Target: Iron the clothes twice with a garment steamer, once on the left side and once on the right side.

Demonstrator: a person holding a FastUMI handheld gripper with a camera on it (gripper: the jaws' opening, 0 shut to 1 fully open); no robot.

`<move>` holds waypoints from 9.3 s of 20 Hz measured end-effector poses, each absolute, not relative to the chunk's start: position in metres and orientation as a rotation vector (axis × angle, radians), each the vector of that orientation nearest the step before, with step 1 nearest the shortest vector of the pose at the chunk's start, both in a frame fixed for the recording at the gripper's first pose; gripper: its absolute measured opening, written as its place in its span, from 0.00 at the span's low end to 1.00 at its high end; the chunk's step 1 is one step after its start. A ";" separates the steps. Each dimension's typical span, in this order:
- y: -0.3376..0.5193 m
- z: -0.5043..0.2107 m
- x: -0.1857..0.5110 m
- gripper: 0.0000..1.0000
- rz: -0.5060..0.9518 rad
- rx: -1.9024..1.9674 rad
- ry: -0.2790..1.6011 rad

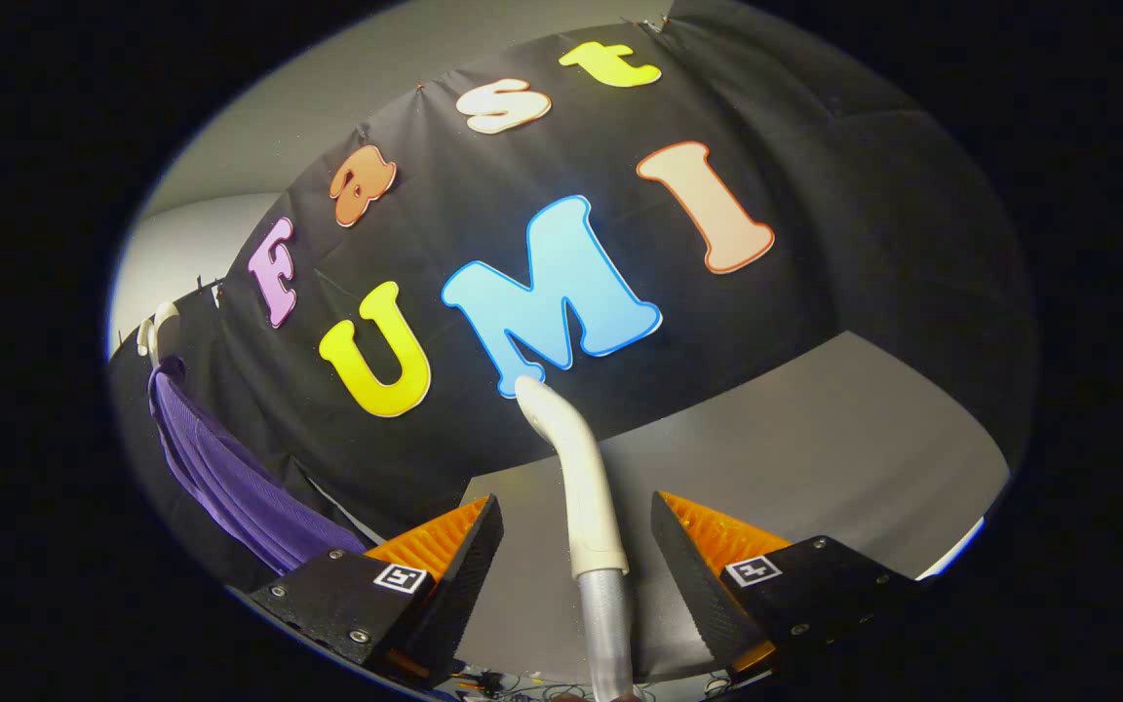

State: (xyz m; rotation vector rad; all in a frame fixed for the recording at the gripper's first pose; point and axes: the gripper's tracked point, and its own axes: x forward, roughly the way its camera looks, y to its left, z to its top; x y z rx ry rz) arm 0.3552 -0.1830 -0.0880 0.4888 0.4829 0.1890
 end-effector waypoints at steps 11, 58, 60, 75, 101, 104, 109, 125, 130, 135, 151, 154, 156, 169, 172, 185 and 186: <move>-0.163 -0.144 0.380 0.95 0.305 0.611 0.718; -0.005 0.013 0.139 0.35 0.046 0.536 0.368; 0.006 0.029 0.131 0.35 0.054 0.519 0.319; 0.116 0.078 0.121 0.35 0.091 0.156 0.055; 0.198 -0.012 0.097 0.35 0.058 -0.184 0.121; 0.197 -0.062 0.097 0.35 0.079 -0.220 0.203; 0.189 -0.100 0.089 0.35 0.082 -0.269 0.249; 0.165 -0.246 0.064 0.36 0.086 -0.360 0.426; 0.159 -0.287 0.056 0.35 0.094 -0.344 0.526; 0.151 -0.301 0.050 0.35 0.078 -0.307 0.562; 0.178 -0.225 0.015 0.35 0.199 -0.139 0.589; 0.203 -0.172 0.029 0.35 0.243 -0.131 0.488; 0.220 -0.133 0.041 0.35 0.268 -0.118 0.411; 0.344 0.036 0.101 0.35 0.335 -0.197 -0.052; 0.358 0.042 0.114 0.35 0.316 -0.217 -0.070; 0.364 -0.003 0.115 0.35 0.242 -0.270 -0.053; 0.362 -0.010 0.115 0.35 0.242 -0.280 -0.048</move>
